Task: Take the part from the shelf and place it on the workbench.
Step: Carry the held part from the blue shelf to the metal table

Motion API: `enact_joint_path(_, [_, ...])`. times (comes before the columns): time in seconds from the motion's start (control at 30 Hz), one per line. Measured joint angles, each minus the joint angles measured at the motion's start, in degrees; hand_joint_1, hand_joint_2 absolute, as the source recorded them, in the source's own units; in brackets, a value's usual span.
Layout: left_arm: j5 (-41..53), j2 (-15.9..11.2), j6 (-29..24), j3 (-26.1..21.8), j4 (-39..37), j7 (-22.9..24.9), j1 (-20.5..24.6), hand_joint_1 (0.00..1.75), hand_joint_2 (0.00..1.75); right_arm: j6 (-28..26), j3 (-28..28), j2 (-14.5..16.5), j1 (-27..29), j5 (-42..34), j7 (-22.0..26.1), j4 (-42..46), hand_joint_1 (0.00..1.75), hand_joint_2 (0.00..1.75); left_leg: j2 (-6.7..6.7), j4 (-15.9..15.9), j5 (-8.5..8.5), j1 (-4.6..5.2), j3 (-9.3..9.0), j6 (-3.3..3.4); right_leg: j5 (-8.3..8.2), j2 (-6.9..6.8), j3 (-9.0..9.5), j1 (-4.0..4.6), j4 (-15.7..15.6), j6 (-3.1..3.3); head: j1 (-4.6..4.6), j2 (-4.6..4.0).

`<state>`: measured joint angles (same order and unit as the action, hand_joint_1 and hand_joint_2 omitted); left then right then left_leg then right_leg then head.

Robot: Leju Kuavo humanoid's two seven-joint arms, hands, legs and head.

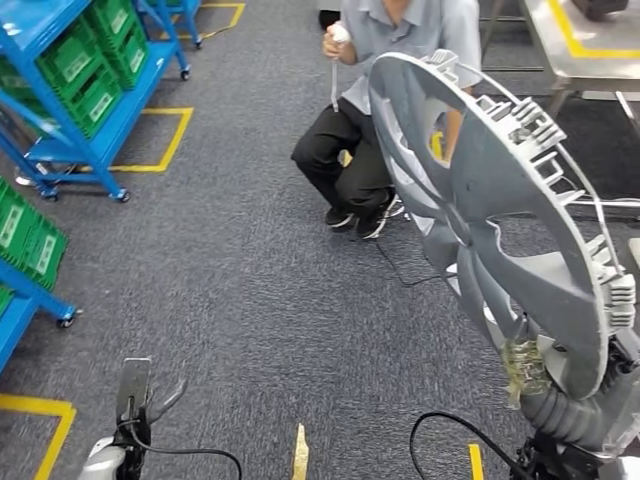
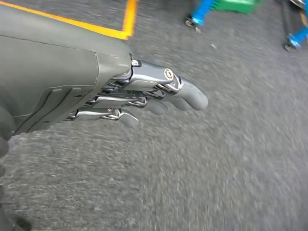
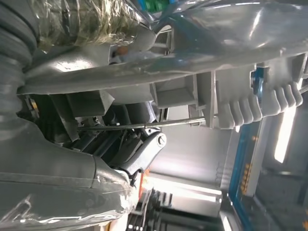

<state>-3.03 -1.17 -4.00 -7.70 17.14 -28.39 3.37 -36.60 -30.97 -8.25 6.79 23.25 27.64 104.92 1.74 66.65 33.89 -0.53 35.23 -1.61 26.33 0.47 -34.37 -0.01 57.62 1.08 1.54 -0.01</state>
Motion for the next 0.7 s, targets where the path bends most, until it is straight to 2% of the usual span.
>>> enact_joint_path(0.03, [0.1, 0.0, 0.0, 0.2, 0.0, -0.1, -0.2, 0.00, 1.75, 0.0, 0.0, 0.0, 0.1, 0.0, 0.0, 0.0, 1.75, 1.75, -0.66, 3.7, 1.40, -0.01, 1.83, 0.03, -0.01, 0.70, 0.01, 0.06, 0.0, 0.10, 0.07, 0.00])
enact_joint_path(0.07, [0.2, 0.0, 0.0, 0.3, 0.0, -0.2, -0.3, 0.00, 1.75, -0.1, 0.0, 0.0, 0.3, 0.0, 0.0, 0.0, 1.75, 1.75, -1.01, 6.1, 1.81, 0.00, 3.13, 0.12, 0.00, 1.46, 0.04, 0.14, 0.0, 0.14, 0.10, 0.00])
enact_joint_path(0.1, [0.3, 0.0, 0.1, 0.5, 0.0, -0.3, -0.4, 0.00, 1.75, -0.1, 0.0, -0.1, 0.6, 0.0, 0.0, 0.0, 1.75, 1.75, -1.19, 6.6, 1.10, 0.01, 3.54, 0.27, 0.00, 2.23, 0.08, 0.23, 0.1, 0.15, 0.08, 0.01])
enact_joint_path(0.13, [0.4, 0.0, 0.2, 0.6, 0.0, -0.5, -0.4, 0.00, 1.75, -0.2, 0.0, -0.1, 0.8, 0.0, 0.0, 0.0, 1.75, 1.75, -1.45, 4.7, -0.71, 0.02, 2.87, 0.51, 0.00, 3.01, 0.15, 0.30, 0.1, 0.15, 0.07, 0.00])
enact_joint_path(0.17, [0.5, 0.0, 0.3, 0.7, 0.0, -0.6, -0.4, 0.00, 1.75, -0.2, 0.0, -0.2, 1.0, 0.0, 0.0, 0.0, 1.75, 1.75, -2.00, 1.3, -3.02, 0.03, 1.42, 0.77, 0.00, 3.74, 0.24, 0.33, 0.2, 0.14, 0.08, -0.01])
enact_joint_path(0.23, [0.6, -0.1, 0.5, 0.9, 0.0, -0.9, -0.3, 0.00, 1.75, -0.3, 0.0, -0.3, 1.1, 0.0, 0.0, 0.0, 1.75, 1.75, -4.51, -5.5, -6.13, -0.06, -1.69, 1.32, -0.03, 5.14, 0.26, 0.27, 0.3, 0.01, 0.04, -0.01])
enact_joint_path(0.3, [0.5, -0.2, 0.6, 1.1, 0.0, -1.0, -0.3, 0.00, 1.75, -0.5, 0.0, -0.3, 1.2, -0.1, 0.0, 0.0, 1.75, 1.75, -6.02, -8.5, -6.39, -0.02, -2.98, 1.54, -0.23, 6.38, -0.23, 0.01, 0.4, -0.46, 0.09, 0.00])
enact_joint_path(0.37, [0.5, -0.2, 0.6, 1.3, 0.0, -1.0, -0.1, 0.00, 1.75, -0.6, 0.0, -0.4, 1.5, -0.1, 0.0, 0.0, 1.75, 1.75, -5.15, -9.4, -6.46, 0.03, -3.19, 1.71, -0.45, 7.20, -0.83, -0.20, 0.3, -1.13, 0.15, 0.00])
enact_joint_path(0.4, [0.5, -0.2, 0.6, 1.3, 0.0, -1.0, 0.0, 0.00, 1.75, -0.7, 0.0, -0.4, 1.6, -0.1, 0.0, 0.0, 1.75, 1.75, -4.53, -9.7, -6.66, -0.02, -3.31, 1.88, -0.17, 6.32, -1.20, -0.15, 0.6, -1.42, 0.08, 0.00])
enact_joint_path(0.47, [0.5, -0.2, 0.7, 1.4, 0.0, -1.0, 0.1, 0.00, 1.75, -0.7, 0.0, -0.6, 1.5, -0.1, 0.0, 0.0, 1.75, 1.75, -3.09, -10.4, -7.01, -0.14, -3.56, 2.31, 2.14, 2.92, -3.15, -0.01, 4.3, -1.98, -0.13, 0.00])
enact_joint_path(0.5, [0.4, -0.2, 0.8, 1.4, 0.0, -1.1, 0.0, 0.00, 1.75, -0.7, 0.0, -0.7, 1.4, -0.2, 0.0, 0.0, 1.75, 1.75, -2.38, -10.5, -7.01, -0.04, -3.60, 2.42, 3.99, 1.20, -4.79, -0.03, 7.7, -2.29, -0.20, -0.01])
enact_joint_path(0.53, [0.3, -0.2, 0.9, 1.4, 0.0, -1.1, 0.0, 0.00, 1.75, -0.7, 0.0, -0.7, 1.3, -0.2, 0.0, 0.0, 1.75, 1.75, -1.63, -10.4, -6.98, 0.01, -3.59, 2.49, 5.78, 0.44, -6.67, -0.16, 11.7, -2.60, -0.26, -0.01])
enact_joint_path(0.57, [0.2, -0.2, 1.0, 1.4, 0.0, -1.1, -0.1, 0.00, 1.75, -0.7, -0.1, -0.7, 1.3, -0.3, 0.0, 0.0, 1.75, 1.75, -0.88, -10.4, -6.94, 0.04, -3.59, 2.49, 6.86, 0.17, -8.19, -0.32, 14.8, -2.85, -0.26, -0.01])
enact_joint_path(0.6, [0.1, -0.2, 1.2, 1.4, 0.0, -1.1, -0.1, 0.00, 1.75, -0.6, -0.1, -0.8, 1.3, -0.4, 0.0, 0.0, 1.75, 1.75, -0.14, -10.4, -6.88, 0.05, -3.61, 2.46, 6.97, 0.04, -8.89, -0.48, 16.3, -3.06, -0.26, -0.01])
enact_joint_path(0.63, [0.1, -0.2, 1.3, 1.4, 0.0, -1.1, -0.1, 0.00, 1.75, -0.6, -0.1, -0.9, 1.3, -0.5, 0.0, 0.0, 1.75, 1.75, 0.54, -10.4, -6.79, 0.04, -3.65, 2.37, 5.99, -0.15, -8.43, -0.61, 15.5, -3.21, -0.27, -0.01])
enact_joint_path(0.67, [0.1, -0.2, 1.4, 1.5, 0.0, -1.1, 0.0, 0.00, 1.75, -0.6, -0.1, -0.9, 1.3, -0.6, 0.0, 0.0, 1.75, 1.75, 1.16, -10.4, -6.67, 0.02, -3.76, 2.24, 4.21, -0.61, -6.75, -0.70, 12.5, -3.30, -0.27, -0.01])
enact_joint_path(0.7, [0.0, -0.2, 1.5, 1.6, 0.0, -1.1, 0.0, 0.00, 1.75, -0.6, -0.2, -1.0, 1.3, -0.7, 0.0, 0.0, 1.75, 1.75, 1.73, -10.3, -6.51, 0.05, -3.93, 2.02, 2.50, -1.87, -4.44, -0.69, 8.1, -3.33, -0.27, -0.01])
